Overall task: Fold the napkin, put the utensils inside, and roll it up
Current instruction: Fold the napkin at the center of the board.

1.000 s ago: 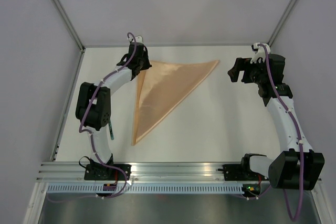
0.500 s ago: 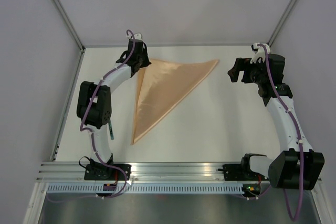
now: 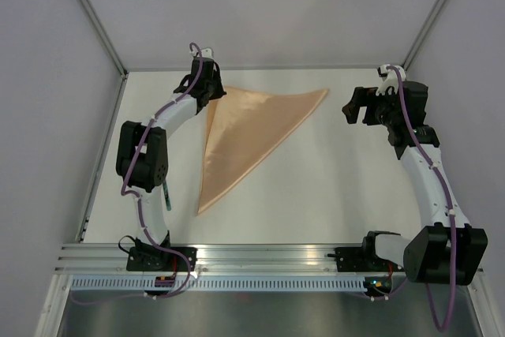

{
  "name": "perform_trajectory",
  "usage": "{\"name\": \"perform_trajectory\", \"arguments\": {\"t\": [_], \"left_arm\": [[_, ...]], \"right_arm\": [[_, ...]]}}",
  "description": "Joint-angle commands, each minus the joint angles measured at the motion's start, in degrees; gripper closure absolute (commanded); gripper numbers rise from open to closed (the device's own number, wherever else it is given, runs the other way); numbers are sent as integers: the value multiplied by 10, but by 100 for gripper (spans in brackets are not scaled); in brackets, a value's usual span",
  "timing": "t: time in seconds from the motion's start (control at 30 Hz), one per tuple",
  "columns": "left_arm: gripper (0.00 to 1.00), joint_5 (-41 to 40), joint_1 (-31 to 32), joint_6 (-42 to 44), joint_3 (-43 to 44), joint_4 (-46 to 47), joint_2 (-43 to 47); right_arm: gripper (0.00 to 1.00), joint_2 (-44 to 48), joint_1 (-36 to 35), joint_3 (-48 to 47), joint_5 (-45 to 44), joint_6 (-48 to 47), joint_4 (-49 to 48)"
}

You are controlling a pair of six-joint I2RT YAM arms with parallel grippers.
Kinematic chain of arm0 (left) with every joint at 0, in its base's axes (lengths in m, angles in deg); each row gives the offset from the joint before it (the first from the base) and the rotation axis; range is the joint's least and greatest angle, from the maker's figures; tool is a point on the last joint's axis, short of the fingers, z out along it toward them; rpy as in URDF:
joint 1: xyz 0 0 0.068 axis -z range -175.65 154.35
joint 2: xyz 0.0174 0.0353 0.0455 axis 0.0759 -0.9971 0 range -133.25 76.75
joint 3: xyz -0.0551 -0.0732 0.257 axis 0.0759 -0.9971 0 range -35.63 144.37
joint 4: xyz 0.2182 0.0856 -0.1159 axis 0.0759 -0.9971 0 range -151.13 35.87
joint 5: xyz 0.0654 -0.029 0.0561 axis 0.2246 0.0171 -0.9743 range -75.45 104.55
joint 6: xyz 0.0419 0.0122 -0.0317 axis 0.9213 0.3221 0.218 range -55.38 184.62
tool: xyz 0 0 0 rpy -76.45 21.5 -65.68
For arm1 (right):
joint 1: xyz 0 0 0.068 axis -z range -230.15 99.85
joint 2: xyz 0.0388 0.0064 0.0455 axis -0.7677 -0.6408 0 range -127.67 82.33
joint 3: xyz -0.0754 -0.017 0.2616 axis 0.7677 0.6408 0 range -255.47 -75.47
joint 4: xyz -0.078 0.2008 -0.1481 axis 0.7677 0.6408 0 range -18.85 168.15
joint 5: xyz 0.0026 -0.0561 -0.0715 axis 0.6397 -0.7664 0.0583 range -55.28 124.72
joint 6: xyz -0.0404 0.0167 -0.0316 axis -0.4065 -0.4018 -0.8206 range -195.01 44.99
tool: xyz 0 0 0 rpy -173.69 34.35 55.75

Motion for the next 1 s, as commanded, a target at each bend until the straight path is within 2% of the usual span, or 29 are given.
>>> {"name": "perform_trajectory", "arguments": {"t": [0.0,0.97], "left_arm": [[98,2,-6,23,28,-7,-9],[98,2,-17,20,29,-7,-14]], "right_arm": [[2,-5,0,-8,1,-1,-4],[2,-6,0,-7,4,-2,-3]]}}
